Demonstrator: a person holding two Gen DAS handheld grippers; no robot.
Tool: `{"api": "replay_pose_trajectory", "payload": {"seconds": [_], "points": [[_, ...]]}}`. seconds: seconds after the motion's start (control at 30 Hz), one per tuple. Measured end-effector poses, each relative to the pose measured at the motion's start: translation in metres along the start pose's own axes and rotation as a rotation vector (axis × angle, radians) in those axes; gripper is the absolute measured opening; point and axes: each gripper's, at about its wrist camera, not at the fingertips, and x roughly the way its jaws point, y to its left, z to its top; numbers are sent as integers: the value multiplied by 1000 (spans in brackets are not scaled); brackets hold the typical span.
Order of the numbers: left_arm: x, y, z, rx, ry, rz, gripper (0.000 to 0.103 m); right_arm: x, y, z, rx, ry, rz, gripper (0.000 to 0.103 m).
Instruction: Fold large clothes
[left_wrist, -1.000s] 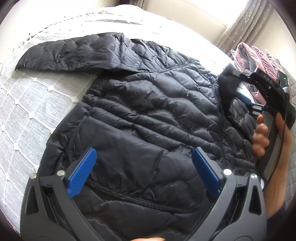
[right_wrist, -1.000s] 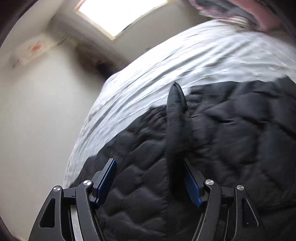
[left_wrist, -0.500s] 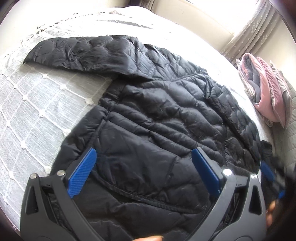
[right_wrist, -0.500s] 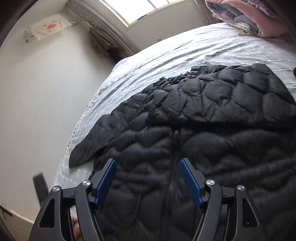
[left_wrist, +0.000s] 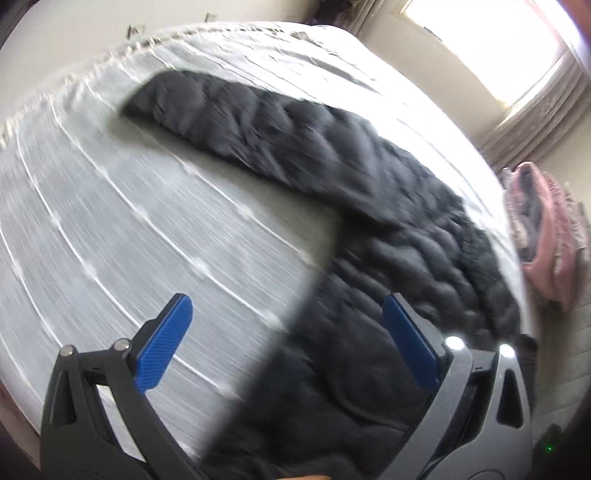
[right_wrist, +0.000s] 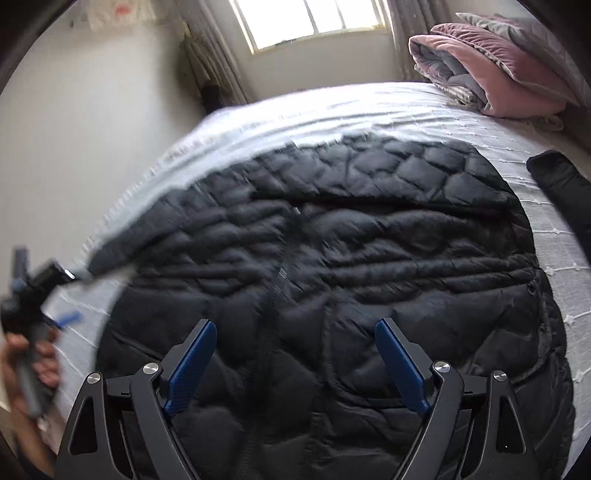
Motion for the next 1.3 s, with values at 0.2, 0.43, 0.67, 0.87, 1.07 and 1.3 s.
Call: {"api": "replay_pose_trajectory", "payload": {"seconds": [0.2, 0.43, 0.67, 0.87, 1.07, 1.3], "points": [[30, 47, 63, 15, -9, 147, 103, -10, 6, 0, -44, -61, -38, 89], [52, 110, 115, -240, -60, 315, 102, -3, -8, 1, -3, -11, -7, 89], [93, 105, 139, -234, -15, 390, 101, -6, -2, 1, -36, -17, -3, 89], [102, 95, 140, -239, -63, 389, 31, -3, -13, 3, 2, -19, -25, 89], [69, 84, 154, -229, -124, 304, 6, -6, -26, 6, 37, -25, -32, 89], [4, 53, 160, -177, -220, 172, 5, -9, -39, 9, 80, -34, -43, 89]]}}
